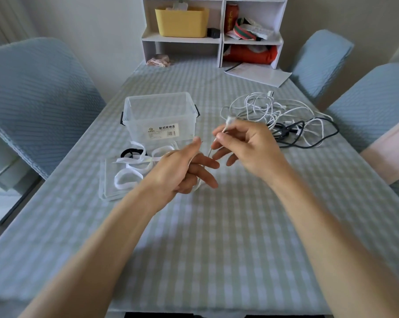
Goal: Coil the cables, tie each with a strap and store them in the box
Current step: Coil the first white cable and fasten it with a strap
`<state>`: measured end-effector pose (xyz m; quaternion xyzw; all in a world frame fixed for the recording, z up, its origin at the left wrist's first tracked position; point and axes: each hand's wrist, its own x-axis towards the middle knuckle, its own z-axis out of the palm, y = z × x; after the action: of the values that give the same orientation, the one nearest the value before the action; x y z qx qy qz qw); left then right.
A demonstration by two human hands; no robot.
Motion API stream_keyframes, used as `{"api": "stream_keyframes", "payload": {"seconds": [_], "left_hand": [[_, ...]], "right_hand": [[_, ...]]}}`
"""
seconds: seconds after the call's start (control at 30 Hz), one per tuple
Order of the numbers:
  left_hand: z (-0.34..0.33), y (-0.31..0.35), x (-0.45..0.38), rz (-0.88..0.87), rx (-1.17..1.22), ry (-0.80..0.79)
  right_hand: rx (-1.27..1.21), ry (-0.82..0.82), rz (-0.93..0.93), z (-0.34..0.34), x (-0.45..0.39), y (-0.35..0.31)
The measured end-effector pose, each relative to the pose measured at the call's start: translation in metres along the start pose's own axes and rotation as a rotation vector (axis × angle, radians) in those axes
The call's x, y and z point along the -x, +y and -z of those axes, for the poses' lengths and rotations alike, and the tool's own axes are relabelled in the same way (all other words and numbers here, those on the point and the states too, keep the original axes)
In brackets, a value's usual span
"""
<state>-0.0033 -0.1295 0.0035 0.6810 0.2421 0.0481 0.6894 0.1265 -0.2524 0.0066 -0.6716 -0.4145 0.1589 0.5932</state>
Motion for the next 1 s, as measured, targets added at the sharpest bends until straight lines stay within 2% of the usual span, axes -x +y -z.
{"api": "stream_keyframes", "payload": {"seconds": [0.13,0.27,0.4,0.5,0.67,0.87,1.0], "left_hand": [[-0.003,-0.002,-0.003,-0.059,0.071,0.060],[-0.005,-0.002,-0.005,-0.126,0.148,0.216],[-0.004,-0.005,-0.005,-0.139,0.161,0.370],[-0.005,-0.003,-0.001,-0.191,0.203,0.428],[-0.005,0.000,0.003,-0.259,0.266,0.416],[0.002,-0.001,0.001,-0.308,0.424,0.340],[0.004,-0.002,-0.001,-0.302,0.437,0.313]], "right_hand": [[0.001,-0.094,0.091,-0.006,0.007,-0.005],[-0.013,-0.126,0.095,-0.011,0.011,-0.009],[-0.020,-0.079,0.052,-0.027,0.013,-0.008],[-0.128,-0.075,-0.045,-0.035,0.014,-0.009],[-0.221,-0.072,-0.216,-0.040,0.016,-0.010],[-0.221,-0.083,-0.298,-0.040,0.012,-0.004],[-0.243,-0.041,-0.339,-0.037,0.007,0.001]]}}
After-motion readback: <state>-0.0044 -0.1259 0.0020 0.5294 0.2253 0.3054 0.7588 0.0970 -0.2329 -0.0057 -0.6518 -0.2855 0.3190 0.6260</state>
